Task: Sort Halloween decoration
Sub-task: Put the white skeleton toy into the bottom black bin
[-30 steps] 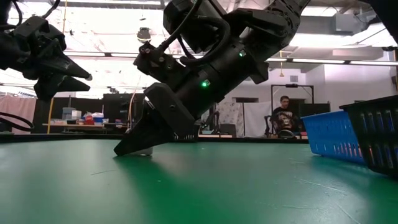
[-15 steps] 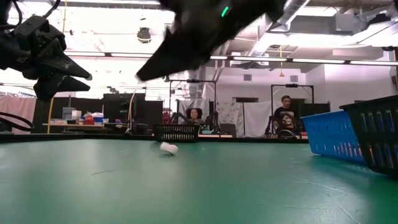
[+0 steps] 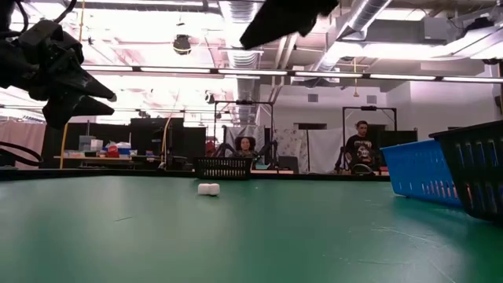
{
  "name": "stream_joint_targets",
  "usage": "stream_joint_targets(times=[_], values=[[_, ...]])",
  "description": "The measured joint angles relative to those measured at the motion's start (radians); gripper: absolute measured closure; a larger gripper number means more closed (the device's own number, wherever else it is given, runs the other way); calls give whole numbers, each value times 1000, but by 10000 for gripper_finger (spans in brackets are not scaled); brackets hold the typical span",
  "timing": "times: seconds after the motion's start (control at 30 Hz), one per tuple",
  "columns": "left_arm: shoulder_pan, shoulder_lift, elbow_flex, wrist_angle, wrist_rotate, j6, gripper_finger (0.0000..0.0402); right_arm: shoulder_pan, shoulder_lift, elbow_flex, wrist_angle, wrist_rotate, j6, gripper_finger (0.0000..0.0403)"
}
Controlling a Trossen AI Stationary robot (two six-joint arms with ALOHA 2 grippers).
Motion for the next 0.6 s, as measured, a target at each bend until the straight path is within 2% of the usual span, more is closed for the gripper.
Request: stream_joint_targets(times=[0.1,0.47,0.6], values=[[0,0,0,0,0,0,213,-19,46,0,8,41,27,367],[0,0,0,-1,7,8,213,-91,299,0,160,45,209,228],[0,0,0,-2,14,7,213,-90,360,0,253,72,220,203]])
